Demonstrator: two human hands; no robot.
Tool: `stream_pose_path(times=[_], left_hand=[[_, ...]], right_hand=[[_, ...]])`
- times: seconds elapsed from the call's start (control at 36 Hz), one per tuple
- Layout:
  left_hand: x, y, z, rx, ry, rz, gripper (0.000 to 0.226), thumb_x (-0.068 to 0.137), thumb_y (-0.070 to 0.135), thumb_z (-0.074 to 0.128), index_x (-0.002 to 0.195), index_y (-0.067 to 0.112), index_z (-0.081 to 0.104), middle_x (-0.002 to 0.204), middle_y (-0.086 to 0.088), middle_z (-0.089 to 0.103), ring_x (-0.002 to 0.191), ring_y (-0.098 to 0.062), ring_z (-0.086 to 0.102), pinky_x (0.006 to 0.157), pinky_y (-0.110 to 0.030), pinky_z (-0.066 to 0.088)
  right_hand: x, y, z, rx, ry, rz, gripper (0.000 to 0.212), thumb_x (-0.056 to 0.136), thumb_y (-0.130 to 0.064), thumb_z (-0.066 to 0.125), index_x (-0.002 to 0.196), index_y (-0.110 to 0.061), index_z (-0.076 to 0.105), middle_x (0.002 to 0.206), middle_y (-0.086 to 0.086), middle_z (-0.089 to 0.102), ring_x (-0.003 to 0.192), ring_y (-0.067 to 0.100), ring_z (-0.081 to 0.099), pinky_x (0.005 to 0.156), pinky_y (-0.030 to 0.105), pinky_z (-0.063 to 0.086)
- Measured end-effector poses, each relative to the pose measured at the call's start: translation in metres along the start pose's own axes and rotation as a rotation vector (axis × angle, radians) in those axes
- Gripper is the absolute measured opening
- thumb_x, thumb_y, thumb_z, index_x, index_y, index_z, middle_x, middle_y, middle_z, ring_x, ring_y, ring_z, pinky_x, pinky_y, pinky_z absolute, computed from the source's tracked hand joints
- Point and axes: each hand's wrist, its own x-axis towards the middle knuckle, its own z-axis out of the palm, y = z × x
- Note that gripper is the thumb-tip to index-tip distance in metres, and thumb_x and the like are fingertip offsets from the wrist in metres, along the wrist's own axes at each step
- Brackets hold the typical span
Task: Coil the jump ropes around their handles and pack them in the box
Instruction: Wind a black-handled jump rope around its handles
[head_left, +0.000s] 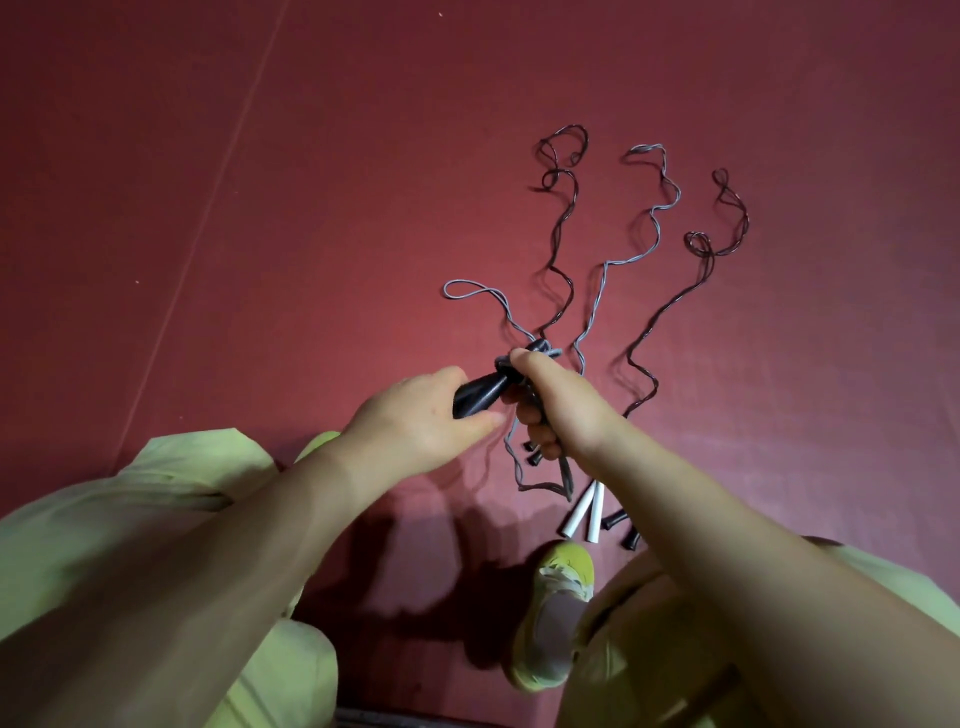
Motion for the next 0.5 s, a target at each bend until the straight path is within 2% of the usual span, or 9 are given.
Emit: stream_pose_path(times=[0.08,0.17,0.19,0.25,0.28,0.33,0.39,0.47,0.5], left_hand=[[0.003,0.002,-0.004,-0.337,-0.17,0.002,0.038,0.078,0.051,0.069,0.078,0.017,0.05,0.067,0.004,0.052,0.058,-0.015,0.048,0.057,-0.031,0.034],[-0.006,0.011,-0.013,-0.828,-0.432,-0.075,0.034,0.085,0.048,0.062,0.081,0.014,0.058,0.071,-0.007,0.065,0.049,-0.01,0.057,0.048,-0.02,0.039],[-0.009,0.013,-0.017,-0.956,-0.526,-0.115,0.044,0.084,0.055,0.052,0.083,0.012,0.062,0.075,-0.012,0.069,0.054,-0.015,0.063,0.049,-0.021,0.044],[-0.014,0.011,-0.023,-1.083,-0.734,-0.144,0.071,0.077,0.071,0.038,0.085,0.008,0.069,0.082,-0.016,0.072,0.07,-0.025,0.069,0.062,-0.028,0.053],[-0.014,0.009,-0.024,-1.133,-0.827,-0.132,0.081,0.077,0.078,0.035,0.085,0.006,0.071,0.084,-0.017,0.072,0.076,-0.029,0.069,0.07,-0.033,0.055],[-0.013,0.005,-0.025,-1.265,-0.976,-0.087,0.088,0.072,0.081,0.03,0.087,0.006,0.073,0.086,-0.017,0.071,0.08,-0.032,0.068,0.079,-0.04,0.053],[-0.014,0.004,-0.025,-1.369,-1.038,-0.071,0.085,0.068,0.079,0.03,0.088,0.007,0.072,0.079,-0.014,0.067,0.072,-0.03,0.066,0.075,-0.042,0.052],[-0.015,0.004,-0.024,-1.398,-1.025,-0.085,0.08,0.069,0.08,0.03,0.082,0.011,0.067,0.067,-0.005,0.057,0.055,-0.023,0.057,0.058,-0.03,0.048],[-0.015,0.004,-0.024,-1.363,-1.0,-0.082,0.078,0.07,0.081,0.029,0.081,0.013,0.065,0.065,-0.003,0.055,0.053,-0.021,0.054,0.054,-0.027,0.044]], right_hand=[[0.0,-0.002,0.0,0.112,-0.05,-0.069,0.037,0.074,-0.051,0.047,0.096,-0.022,0.05,0.066,0.0,0.018,0.057,0.016,0.013,0.053,0.03,0.011],[-0.001,-0.003,-0.001,0.258,-0.132,-0.122,0.029,0.069,-0.045,0.044,0.086,-0.021,0.046,0.062,-0.001,0.022,0.053,0.013,0.015,0.049,0.026,0.012],[-0.001,-0.003,-0.001,0.31,-0.168,-0.143,0.026,0.068,-0.043,0.043,0.081,-0.02,0.044,0.061,-0.002,0.024,0.05,0.011,0.018,0.047,0.024,0.014],[-0.001,-0.003,-0.002,0.404,-0.269,-0.201,0.03,0.064,-0.042,0.05,0.078,-0.017,0.04,0.057,-0.002,0.029,0.045,0.01,0.023,0.044,0.024,0.018],[-0.001,-0.003,-0.002,0.445,-0.323,-0.237,0.037,0.059,-0.042,0.056,0.078,-0.016,0.039,0.055,-0.003,0.032,0.044,0.01,0.025,0.044,0.023,0.02],[-0.001,-0.004,-0.002,0.514,-0.395,-0.293,0.055,0.044,-0.045,0.07,0.079,-0.014,0.041,0.052,-0.004,0.038,0.042,0.009,0.029,0.044,0.023,0.022],[-0.001,-0.006,-0.003,0.538,-0.418,-0.309,0.063,0.042,-0.052,0.074,0.081,-0.014,0.043,0.052,-0.004,0.041,0.042,0.01,0.032,0.046,0.026,0.02],[0.0,-0.008,-0.003,0.444,-0.381,-0.298,0.04,0.064,-0.045,0.054,0.084,-0.011,0.044,0.051,-0.004,0.04,0.044,0.015,0.03,0.049,0.031,0.016],[0.001,-0.008,-0.003,0.401,-0.342,-0.292,0.039,0.066,-0.044,0.048,0.085,-0.011,0.044,0.052,-0.003,0.039,0.046,0.015,0.028,0.049,0.03,0.017]])
